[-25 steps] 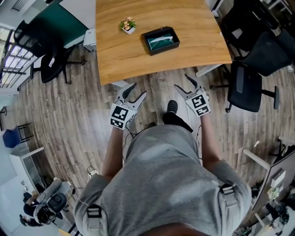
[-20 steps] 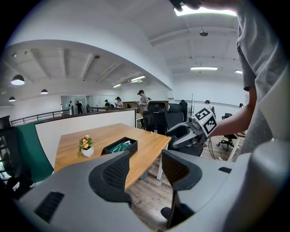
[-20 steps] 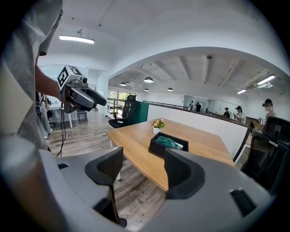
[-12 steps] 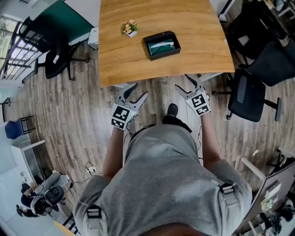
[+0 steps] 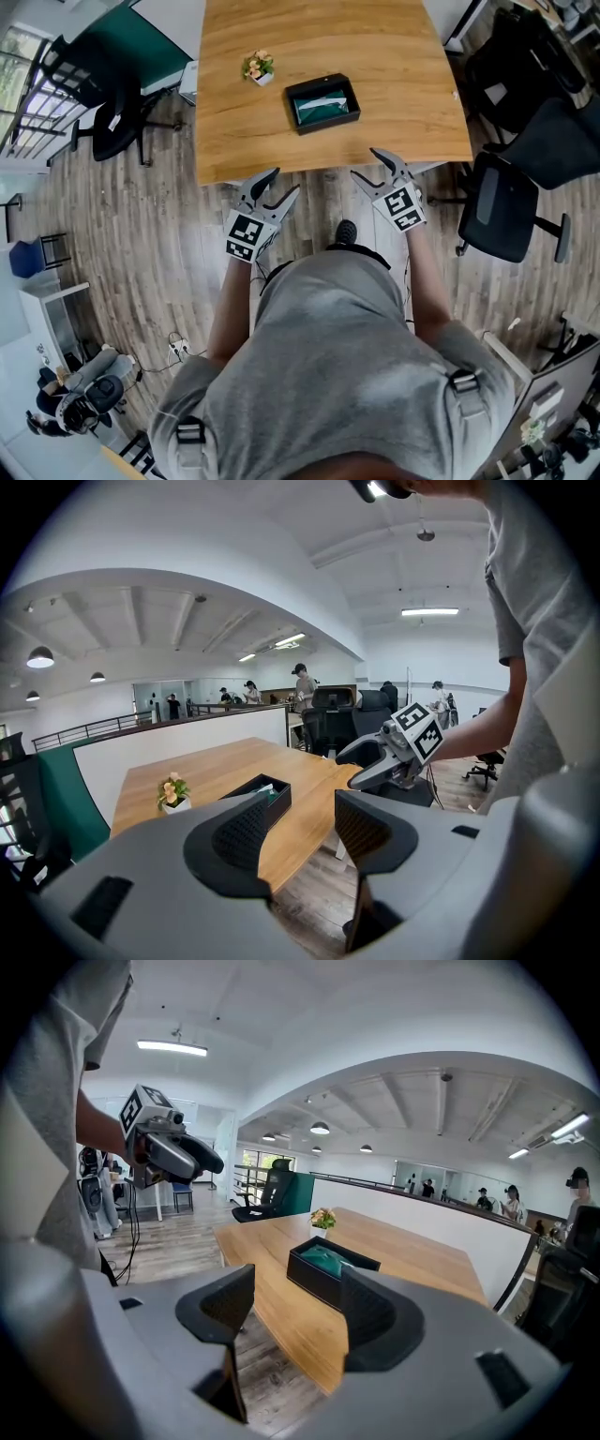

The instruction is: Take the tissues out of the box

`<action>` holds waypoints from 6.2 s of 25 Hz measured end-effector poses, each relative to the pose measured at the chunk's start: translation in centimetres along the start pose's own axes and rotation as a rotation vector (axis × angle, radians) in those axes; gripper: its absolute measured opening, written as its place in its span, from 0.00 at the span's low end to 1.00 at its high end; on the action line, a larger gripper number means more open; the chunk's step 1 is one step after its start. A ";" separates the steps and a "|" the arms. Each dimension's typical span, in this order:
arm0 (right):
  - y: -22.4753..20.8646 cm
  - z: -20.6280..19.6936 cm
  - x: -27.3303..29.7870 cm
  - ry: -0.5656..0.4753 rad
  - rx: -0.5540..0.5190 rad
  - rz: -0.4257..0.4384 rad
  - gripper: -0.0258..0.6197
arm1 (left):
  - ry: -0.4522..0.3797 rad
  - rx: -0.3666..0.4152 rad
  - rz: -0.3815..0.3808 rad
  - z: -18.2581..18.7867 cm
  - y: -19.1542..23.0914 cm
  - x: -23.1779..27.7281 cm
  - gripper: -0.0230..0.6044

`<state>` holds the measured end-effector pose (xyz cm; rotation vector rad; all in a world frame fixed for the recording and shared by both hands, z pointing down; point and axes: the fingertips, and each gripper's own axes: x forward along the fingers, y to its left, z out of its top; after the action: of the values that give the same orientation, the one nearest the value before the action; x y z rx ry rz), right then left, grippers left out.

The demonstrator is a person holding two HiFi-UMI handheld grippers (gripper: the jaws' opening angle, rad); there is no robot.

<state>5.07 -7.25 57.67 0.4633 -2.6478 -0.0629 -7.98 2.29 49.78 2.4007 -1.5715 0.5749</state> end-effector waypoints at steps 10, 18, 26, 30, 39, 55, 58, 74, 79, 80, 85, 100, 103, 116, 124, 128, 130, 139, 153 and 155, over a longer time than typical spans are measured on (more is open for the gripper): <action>-3.8 -2.1 -1.0 0.019 0.026 -0.018 0.50 | -0.006 0.001 0.001 1.7 -0.4 3.3 0.42; -3.7 -2.5 -1.1 0.023 0.027 -0.011 0.50 | -0.023 0.011 -0.004 2.6 -0.8 4.2 0.42; -4.5 -2.1 -1.7 0.030 0.004 -0.026 0.50 | -0.036 0.004 -0.001 2.9 -0.3 4.8 0.42; -4.4 -2.6 -2.0 0.046 0.004 -0.029 0.50 | -0.038 -0.009 -0.002 2.4 -0.2 4.8 0.42; -4.0 -2.4 -1.1 0.065 0.010 -0.030 0.50 | -0.031 -0.020 -0.018 2.0 0.9 5.0 0.42; -5.3 -2.6 2.1 0.133 0.003 -0.020 0.49 | -0.016 -0.039 -0.065 1.8 4.7 7.9 0.42; -5.8 -2.4 3.1 0.142 -0.005 -0.020 0.49 | -0.015 -0.046 -0.078 1.6 5.5 8.6 0.42; -8.1 -1.9 6.6 0.180 0.026 -0.058 0.49 | 0.009 -0.033 -0.158 1.8 9.6 12.3 0.42; -8.6 -1.9 7.6 0.197 0.037 -0.076 0.49 | 0.008 -0.022 -0.193 2.0 10.9 13.8 0.42; -8.7 -1.8 7.9 0.202 0.036 -0.079 0.49 | 0.009 -0.019 -0.201 1.9 11.2 14.2 0.42; -9.3 -1.6 9.2 0.224 0.040 -0.112 0.49 | 0.029 0.001 -0.254 1.5 12.4 16.1 0.42; -10.5 -1.4 10.9 0.253 0.091 -0.236 0.49 | 0.045 0.032 -0.414 0.7 14.3 19.9 0.42; -10.6 -1.4 10.9 0.251 0.105 -0.256 0.49 | 0.057 0.043 -0.432 0.4 14.5 20.2 0.42; -10.7 -3.1 11.5 0.270 0.135 -0.254 0.48 | 0.106 0.066 -0.443 -1.0 14.4 21.7 0.42; -13.8 -3.2 11.6 0.226 0.180 -0.271 0.47 | 0.149 0.064 -0.453 -2.0 14.1 23.5 0.42; -14.5 -3.8 11.8 0.223 0.187 -0.262 0.46 | 0.182 0.102 -0.435 -3.0 14.3 24.4 0.42; -14.8 -4.2 12.0 0.230 0.185 -0.257 0.47 | 0.195 0.106 -0.431 -3.3 14.5 24.8 0.42; -14.9 -5.9 12.8 0.239 0.213 -0.227 0.47 | 0.263 0.166 -0.430 -5.0 14.2 26.4 0.42; -15.9 -7.0 13.3 0.235 0.246 -0.209 0.46 | 0.379 0.246 -0.451 -7.6 13.3 28.7 0.41; -15.8 -7.3 13.2 0.243 0.249 -0.206 0.46 | 0.391 0.247 -0.451 -8.0 13.3 29.0 0.41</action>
<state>2.04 -26.33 67.95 0.7732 -2.3709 0.2463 -11.46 -24.13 69.09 2.4933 -0.8086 1.1008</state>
